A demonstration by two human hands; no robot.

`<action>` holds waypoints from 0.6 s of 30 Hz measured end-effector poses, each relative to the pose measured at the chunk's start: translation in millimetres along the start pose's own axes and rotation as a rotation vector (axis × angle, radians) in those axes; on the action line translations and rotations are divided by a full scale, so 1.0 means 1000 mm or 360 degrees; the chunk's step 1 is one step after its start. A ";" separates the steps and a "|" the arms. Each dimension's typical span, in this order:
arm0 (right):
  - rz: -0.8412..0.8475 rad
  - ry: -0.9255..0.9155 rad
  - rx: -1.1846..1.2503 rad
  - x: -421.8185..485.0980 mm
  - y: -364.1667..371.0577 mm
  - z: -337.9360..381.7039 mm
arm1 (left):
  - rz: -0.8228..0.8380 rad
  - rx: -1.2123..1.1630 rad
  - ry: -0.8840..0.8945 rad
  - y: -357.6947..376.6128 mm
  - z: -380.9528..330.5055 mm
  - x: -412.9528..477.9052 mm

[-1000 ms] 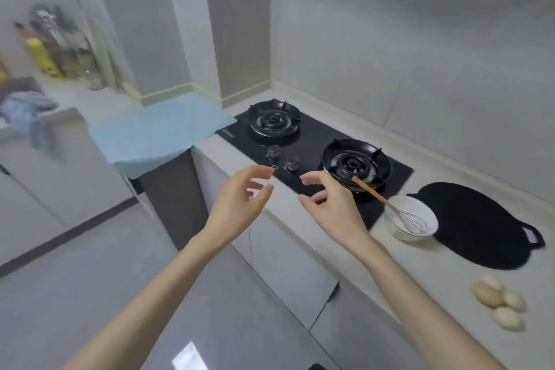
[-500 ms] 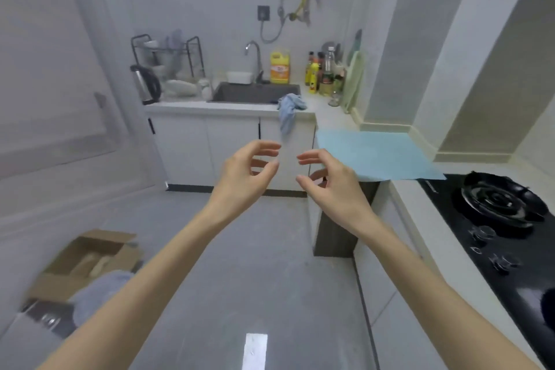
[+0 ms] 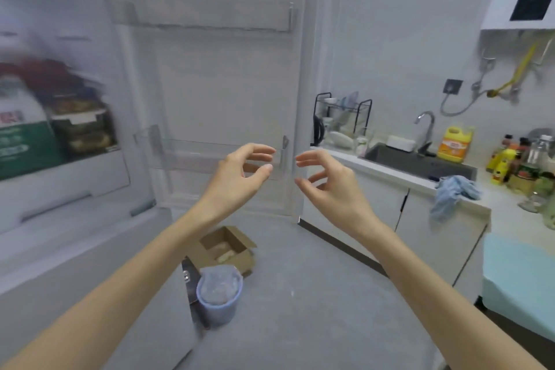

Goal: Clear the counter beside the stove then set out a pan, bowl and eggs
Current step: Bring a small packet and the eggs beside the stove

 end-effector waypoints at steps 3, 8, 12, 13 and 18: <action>0.0023 -0.0136 0.0089 0.033 0.011 0.023 | -0.0150 0.0038 -0.0029 -0.040 -0.006 0.012; 0.0000 -0.0278 0.0150 0.094 0.024 0.061 | -0.0330 0.0088 -0.0008 -0.105 -0.021 0.039; -0.0063 -0.0388 0.0161 0.151 0.032 0.095 | -0.0444 0.0144 0.0061 -0.160 -0.034 0.069; -0.0082 -0.0418 0.0158 0.163 0.032 0.102 | -0.0469 0.0158 0.0085 -0.171 -0.037 0.077; -0.0148 -0.0606 0.0064 0.234 0.040 0.140 | -0.0604 0.0295 0.0270 -0.233 -0.047 0.123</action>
Point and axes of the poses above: each hand's wrist, its own x-axis towards the middle knuckle, its own y-axis out of the palm, z = x × y, the point moved 9 cm from there along x, towards the middle knuckle, and after that the axes turned 6 degrees about -y, right-handed, at the moved point
